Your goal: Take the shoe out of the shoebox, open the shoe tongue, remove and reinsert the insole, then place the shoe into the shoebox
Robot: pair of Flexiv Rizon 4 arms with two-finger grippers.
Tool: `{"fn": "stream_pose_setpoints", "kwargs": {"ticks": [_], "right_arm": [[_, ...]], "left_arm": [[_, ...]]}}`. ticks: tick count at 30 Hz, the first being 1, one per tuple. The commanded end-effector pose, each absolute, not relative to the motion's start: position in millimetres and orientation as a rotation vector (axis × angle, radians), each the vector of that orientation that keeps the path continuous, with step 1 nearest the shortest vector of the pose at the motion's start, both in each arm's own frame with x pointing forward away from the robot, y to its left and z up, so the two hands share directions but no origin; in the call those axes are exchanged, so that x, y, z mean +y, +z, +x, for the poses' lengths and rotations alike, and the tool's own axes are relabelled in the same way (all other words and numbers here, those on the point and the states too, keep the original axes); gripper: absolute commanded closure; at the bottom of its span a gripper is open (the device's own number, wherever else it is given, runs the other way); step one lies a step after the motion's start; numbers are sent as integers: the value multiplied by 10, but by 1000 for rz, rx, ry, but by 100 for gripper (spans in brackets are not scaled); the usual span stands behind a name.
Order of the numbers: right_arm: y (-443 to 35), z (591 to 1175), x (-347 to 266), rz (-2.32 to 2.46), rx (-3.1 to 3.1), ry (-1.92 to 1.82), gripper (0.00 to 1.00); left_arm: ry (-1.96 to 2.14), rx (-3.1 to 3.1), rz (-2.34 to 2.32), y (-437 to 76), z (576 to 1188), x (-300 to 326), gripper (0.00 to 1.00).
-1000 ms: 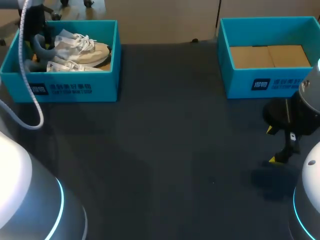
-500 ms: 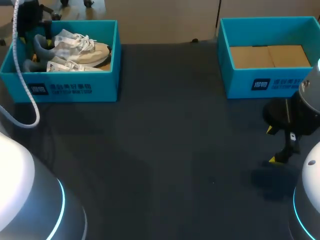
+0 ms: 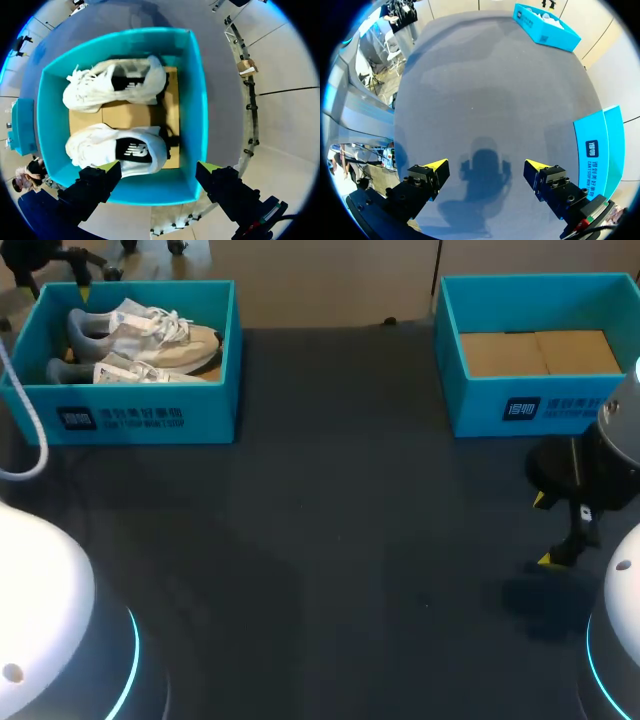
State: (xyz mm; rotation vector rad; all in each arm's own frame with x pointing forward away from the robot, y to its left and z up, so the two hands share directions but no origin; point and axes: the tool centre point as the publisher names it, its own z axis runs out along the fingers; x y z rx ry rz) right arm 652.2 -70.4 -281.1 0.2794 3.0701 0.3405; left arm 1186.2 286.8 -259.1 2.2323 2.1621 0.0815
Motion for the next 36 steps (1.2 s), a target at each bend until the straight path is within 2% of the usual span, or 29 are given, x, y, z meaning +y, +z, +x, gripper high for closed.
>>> {"fn": "stream_pose_setpoints", "kwargs": {"ticks": [1, 26, 36], "right_arm": [[-2819, 6516, -701, 280, 3069, 338, 0], [-2819, 6516, -701, 280, 3069, 338, 0], [-2819, 6516, -701, 280, 3069, 338, 0]], "left_arm": [[130, 2152, 2212, -2340, 11495, 2880, 0], [104, 2195, 2233, -2201, 10382, 2996, 0], [104, 2195, 2233, -2201, 10382, 2996, 0]]}}
